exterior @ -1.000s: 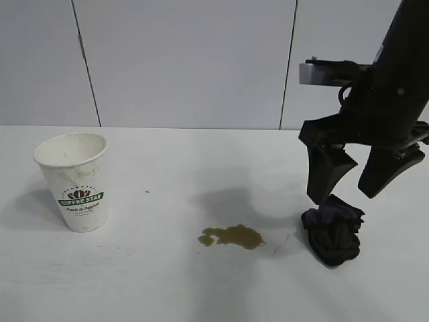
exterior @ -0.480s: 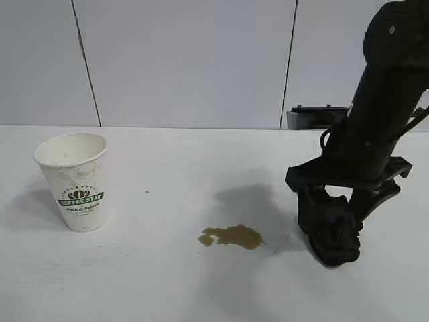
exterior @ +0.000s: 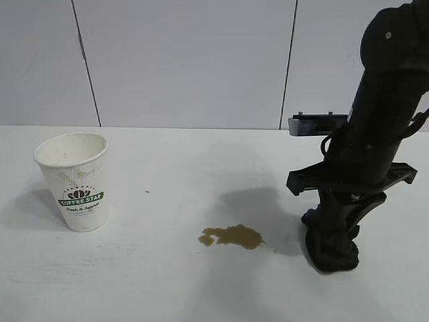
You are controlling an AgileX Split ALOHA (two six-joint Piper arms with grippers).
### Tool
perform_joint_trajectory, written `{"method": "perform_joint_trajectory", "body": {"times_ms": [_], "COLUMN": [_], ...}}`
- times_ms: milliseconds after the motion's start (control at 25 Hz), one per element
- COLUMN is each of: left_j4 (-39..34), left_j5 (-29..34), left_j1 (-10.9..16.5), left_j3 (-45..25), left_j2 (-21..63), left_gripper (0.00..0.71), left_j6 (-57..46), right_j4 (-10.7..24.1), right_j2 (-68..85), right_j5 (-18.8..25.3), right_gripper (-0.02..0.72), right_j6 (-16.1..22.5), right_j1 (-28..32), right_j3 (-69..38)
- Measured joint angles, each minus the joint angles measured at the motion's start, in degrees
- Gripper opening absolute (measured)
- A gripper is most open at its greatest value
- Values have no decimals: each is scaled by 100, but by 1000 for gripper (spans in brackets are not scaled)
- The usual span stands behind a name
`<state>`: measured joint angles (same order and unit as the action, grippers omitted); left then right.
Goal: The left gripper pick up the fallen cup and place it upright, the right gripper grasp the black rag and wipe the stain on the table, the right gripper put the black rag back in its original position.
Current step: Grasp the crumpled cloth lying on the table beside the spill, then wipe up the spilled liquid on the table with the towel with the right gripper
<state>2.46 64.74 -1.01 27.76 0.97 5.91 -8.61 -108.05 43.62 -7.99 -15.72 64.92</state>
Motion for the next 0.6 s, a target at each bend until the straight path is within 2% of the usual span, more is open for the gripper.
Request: {"method": "perform_joint_trajectory", "body": {"times_ms": [120,280,480,600], "left_j4": [0,0,0,0], "left_j5": [0,0,0,0], "left_j1": [0,0,0,0], "left_j3": [0,0,0,0], "left_j2": [0,0,0,0], "left_gripper": [663,663,663,663], "left_j6": [0,0,0,0], "right_j4": [-205,-319,-349,-368], "right_j2": [315,401,371,163], "right_j5": [-72,-249,-891,-1195], "right_gripper": [115,115,115,115], "right_j6": [0,89,266,345], "right_j1": [-245,-903,-1720,-1974], "right_j3": [206,511,587,597]}}
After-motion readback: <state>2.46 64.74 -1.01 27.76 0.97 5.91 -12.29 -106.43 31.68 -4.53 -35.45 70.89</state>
